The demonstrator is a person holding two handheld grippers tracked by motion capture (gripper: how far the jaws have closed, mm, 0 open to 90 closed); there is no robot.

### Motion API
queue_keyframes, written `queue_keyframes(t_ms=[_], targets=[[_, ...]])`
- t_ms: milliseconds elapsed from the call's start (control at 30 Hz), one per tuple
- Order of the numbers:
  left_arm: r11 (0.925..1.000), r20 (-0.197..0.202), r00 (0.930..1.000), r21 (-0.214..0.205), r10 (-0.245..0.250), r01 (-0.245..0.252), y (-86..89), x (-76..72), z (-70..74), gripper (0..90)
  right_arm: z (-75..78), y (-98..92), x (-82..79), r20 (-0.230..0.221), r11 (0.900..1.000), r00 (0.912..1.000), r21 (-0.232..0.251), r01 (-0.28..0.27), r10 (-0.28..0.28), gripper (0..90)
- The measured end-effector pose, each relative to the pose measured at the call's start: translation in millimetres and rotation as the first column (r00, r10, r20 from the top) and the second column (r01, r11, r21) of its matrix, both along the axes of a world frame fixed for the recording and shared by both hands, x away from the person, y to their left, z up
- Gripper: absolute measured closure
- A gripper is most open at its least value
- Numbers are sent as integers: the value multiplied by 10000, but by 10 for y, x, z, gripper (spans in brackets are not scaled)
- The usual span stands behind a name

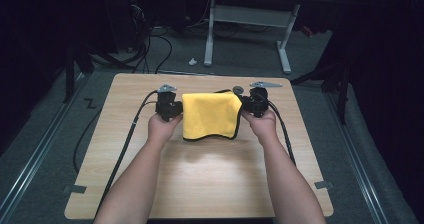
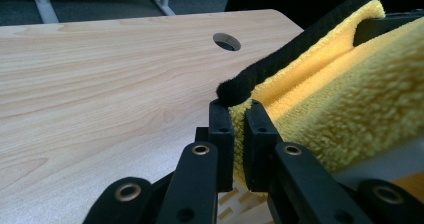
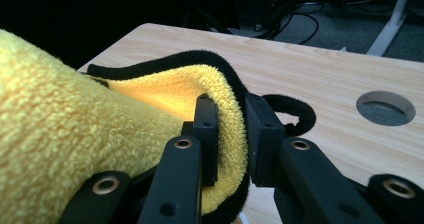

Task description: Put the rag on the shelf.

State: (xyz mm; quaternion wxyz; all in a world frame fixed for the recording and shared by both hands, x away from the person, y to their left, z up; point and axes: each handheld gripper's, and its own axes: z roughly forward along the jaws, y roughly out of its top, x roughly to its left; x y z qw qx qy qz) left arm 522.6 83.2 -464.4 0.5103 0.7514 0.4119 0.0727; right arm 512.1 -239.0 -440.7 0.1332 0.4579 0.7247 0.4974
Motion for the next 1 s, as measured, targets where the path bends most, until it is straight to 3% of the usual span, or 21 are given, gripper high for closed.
queue_keyframes(t_ms=[167,333,467,633,767,1000], targets=[[10000,-64,10000,-21,61,-61,15,-24,-40,846,-60,4,9,-358,9997,9993,204,134,-126,759],[10000,-149,9999,-40,46,-47,41,-44,-38,841,-41,-39,11,-391,9989,9983,124,448,-443,631],[9999,-101,9999,90,127,-126,52,-56,-21,809,66,-102,-28,101,9963,9963,-68,856,-856,572],[9991,-63,9991,98,424,-423,109,-84,7,710,180,-174,-87,766,9847,9857,-783,1558,-1499,494],[9970,-82,9971,117,762,-761,232,-114,-4,604,213,-234,-121,805,9804,9828,-937,1733,-1660,485],[9929,-144,9928,100,1190,-1189,451,-182,-44,563,205,-257,-186,962,9743,9792,-1212,1899,-1789,472]])
